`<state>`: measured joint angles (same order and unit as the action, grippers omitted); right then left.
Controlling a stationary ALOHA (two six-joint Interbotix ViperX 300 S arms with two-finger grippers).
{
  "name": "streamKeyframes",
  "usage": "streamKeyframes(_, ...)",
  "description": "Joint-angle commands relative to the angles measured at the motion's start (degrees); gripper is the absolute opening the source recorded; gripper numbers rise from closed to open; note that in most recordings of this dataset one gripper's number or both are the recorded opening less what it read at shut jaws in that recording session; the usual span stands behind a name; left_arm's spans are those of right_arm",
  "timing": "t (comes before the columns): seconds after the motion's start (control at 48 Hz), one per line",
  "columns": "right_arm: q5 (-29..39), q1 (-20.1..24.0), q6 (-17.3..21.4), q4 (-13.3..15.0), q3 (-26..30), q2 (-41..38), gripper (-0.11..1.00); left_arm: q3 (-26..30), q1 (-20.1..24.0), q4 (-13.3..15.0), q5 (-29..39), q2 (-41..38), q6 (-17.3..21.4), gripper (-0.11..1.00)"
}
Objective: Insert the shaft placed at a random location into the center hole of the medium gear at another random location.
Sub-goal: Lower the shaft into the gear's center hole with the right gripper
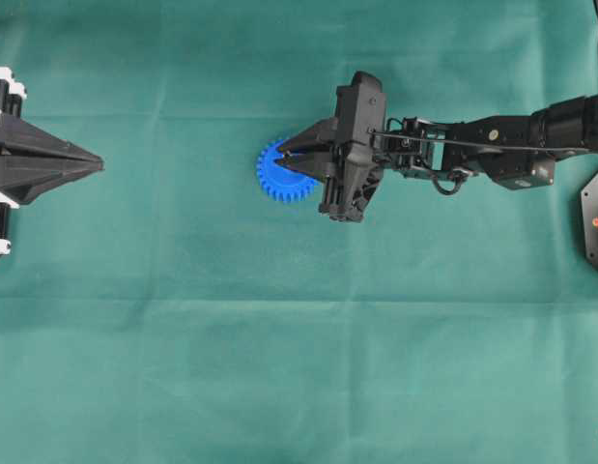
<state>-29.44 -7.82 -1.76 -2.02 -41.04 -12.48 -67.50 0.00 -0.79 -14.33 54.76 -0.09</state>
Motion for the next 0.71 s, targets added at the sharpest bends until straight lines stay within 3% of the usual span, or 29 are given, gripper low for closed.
streamKeyframes(0.0,-1.0,-0.2,-0.4,-0.2,0.7,0.4,0.13,1.1,0.1,-0.2,-0.4,-0.4,0.0,0.00)
streamKeyframes(0.687,-1.5,-0.3,-0.4,-0.1,1.0,-2.3,0.13,1.0,0.1,-0.2,-0.4,-0.4,0.1,0.00)
